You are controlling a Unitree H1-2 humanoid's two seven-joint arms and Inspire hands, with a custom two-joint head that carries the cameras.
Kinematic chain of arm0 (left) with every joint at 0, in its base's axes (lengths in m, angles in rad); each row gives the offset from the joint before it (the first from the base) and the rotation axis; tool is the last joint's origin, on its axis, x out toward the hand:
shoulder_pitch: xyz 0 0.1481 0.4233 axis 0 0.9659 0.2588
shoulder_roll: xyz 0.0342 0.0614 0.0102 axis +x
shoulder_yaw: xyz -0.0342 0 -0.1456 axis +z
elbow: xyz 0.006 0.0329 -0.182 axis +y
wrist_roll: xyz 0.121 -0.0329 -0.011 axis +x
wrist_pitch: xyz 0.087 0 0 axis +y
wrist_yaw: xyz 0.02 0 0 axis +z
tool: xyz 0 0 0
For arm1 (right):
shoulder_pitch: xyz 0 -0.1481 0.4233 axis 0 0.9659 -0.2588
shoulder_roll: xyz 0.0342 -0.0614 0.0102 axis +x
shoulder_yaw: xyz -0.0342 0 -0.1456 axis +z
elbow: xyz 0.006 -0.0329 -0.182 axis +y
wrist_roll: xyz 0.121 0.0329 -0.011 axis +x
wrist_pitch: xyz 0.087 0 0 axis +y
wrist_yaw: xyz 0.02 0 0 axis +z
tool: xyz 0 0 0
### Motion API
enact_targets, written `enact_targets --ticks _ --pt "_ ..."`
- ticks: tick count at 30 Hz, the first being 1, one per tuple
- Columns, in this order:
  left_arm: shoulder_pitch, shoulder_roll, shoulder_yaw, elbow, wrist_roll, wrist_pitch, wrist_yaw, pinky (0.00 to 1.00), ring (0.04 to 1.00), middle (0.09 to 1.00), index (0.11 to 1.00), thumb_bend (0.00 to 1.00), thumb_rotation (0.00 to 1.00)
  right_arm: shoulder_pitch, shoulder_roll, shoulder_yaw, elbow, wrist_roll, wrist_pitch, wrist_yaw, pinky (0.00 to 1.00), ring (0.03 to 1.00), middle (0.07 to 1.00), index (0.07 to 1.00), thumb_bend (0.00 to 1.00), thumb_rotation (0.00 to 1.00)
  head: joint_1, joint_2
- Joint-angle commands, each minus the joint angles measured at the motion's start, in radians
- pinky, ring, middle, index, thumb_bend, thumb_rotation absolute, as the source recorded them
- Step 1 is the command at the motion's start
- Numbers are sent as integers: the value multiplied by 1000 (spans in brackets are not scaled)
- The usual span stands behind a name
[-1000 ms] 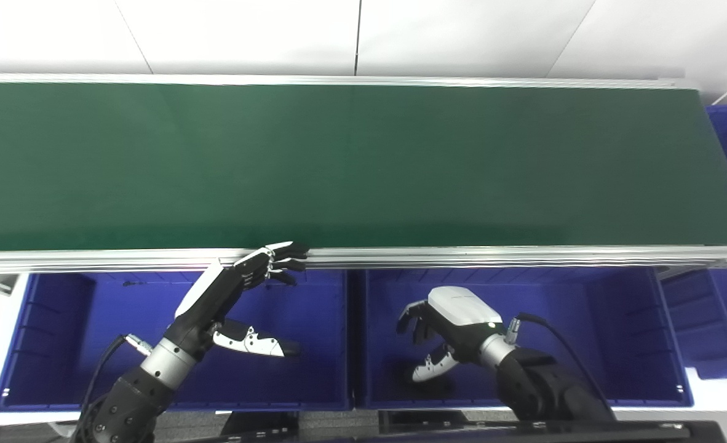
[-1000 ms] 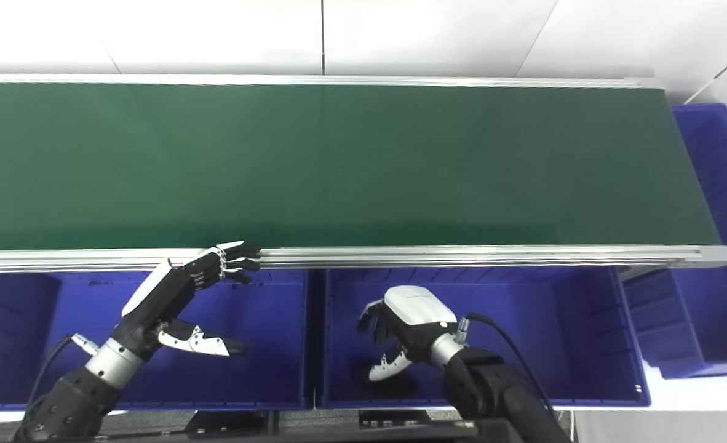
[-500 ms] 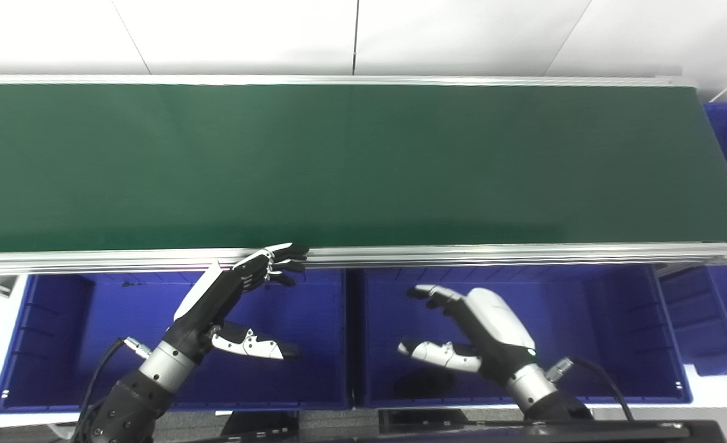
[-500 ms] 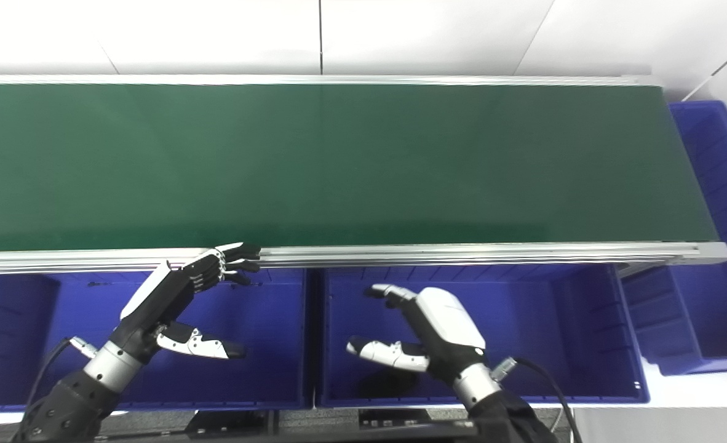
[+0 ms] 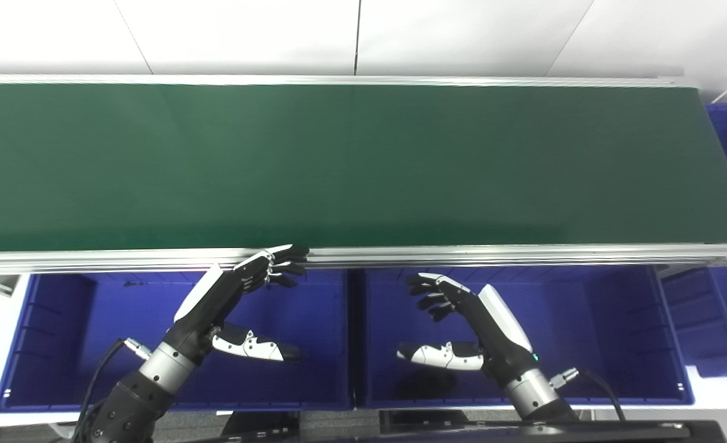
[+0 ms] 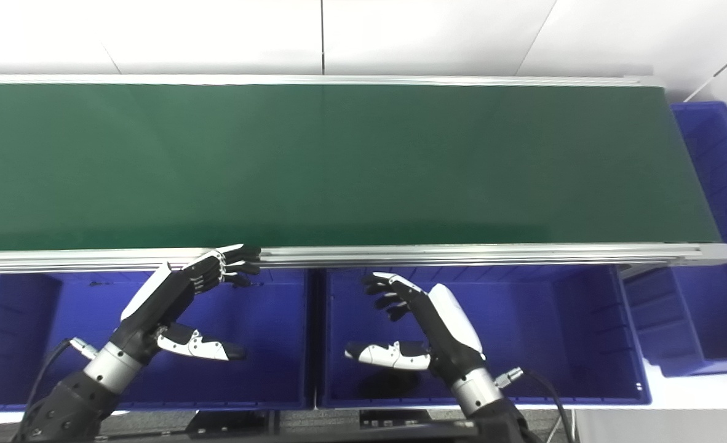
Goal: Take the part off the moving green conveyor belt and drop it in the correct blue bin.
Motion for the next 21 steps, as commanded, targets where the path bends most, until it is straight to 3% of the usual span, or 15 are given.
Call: enact_targets --ticks 1,12,21 --pt "9 -9 -1 -16 11 -17 12 692 772 838 843 860 225 0 0 -11 7 36 -90 -21 650 741 797 824 855 401 10 -6" --pt "15 -22 3 9 16 -35 16 687 786 851 859 837 230 -10 13 -19 83 55 -178 -30 716 819 867 899 888 403 1 -32" --pt "20 -25 8 65 5 -84 22 694 787 852 848 847 217 -10 43 -34 169 69 -300 -80 768 822 864 900 889 392 -24 -113"
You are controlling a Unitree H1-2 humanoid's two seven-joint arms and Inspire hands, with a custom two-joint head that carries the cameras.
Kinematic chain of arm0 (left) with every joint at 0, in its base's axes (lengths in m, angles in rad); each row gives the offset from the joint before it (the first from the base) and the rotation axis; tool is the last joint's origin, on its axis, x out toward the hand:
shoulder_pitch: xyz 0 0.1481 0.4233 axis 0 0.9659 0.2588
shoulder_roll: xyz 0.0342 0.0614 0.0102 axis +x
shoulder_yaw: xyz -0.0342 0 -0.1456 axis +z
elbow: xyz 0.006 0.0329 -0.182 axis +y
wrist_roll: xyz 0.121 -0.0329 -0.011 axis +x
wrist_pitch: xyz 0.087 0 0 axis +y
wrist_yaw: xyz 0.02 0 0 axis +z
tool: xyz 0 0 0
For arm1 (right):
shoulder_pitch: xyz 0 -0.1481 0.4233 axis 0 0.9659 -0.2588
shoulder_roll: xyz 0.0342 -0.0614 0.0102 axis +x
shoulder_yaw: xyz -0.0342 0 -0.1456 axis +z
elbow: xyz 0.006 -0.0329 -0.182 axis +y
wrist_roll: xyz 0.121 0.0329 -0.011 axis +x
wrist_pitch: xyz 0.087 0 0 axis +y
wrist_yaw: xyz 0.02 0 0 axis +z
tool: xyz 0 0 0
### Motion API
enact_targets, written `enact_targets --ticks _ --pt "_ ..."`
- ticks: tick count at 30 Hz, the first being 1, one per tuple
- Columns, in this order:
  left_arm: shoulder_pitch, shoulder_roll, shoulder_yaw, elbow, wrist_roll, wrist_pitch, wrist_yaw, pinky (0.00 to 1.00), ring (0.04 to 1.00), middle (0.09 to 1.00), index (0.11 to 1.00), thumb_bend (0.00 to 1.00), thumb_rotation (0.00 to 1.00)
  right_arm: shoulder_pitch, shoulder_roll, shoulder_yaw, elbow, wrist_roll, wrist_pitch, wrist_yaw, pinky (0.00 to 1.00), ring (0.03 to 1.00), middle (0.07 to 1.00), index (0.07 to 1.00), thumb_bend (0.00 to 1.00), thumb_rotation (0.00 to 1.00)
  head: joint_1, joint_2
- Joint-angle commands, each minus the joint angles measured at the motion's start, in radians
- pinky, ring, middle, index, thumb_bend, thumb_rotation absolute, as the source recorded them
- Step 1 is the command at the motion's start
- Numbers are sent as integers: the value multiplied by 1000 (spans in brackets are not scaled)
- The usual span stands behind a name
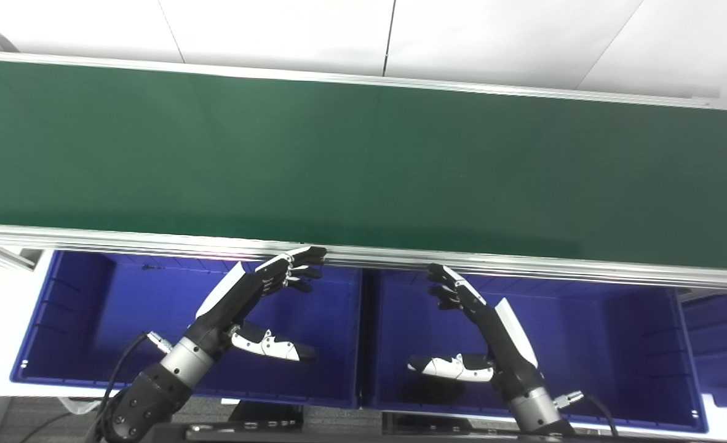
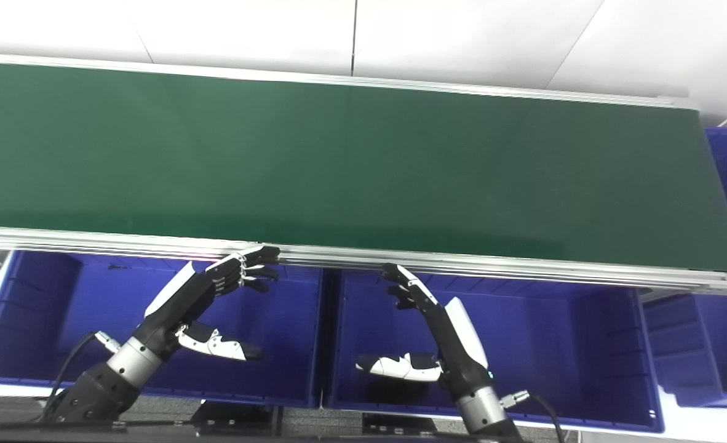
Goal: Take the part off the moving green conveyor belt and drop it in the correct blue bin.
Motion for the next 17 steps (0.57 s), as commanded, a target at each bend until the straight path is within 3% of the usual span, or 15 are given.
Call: enact_targets --ticks 1,7,17 --pt "5 0 3 -5 5 -44 18 697 787 852 848 848 221 5 6 -9 2 4 -89 -25 767 821 862 899 889 391 9 -23" --pt "6 -2 -10 18 25 -46 32 701 788 845 856 851 241 1 -2 -10 56 13 -136 -41 737 806 853 881 871 369 24 -50" --pt "8 7 -32 32 39 -46 66 712 787 844 855 847 229 3 -25 19 73 24 -139 -71 723 794 838 864 852 340 -9 -75"
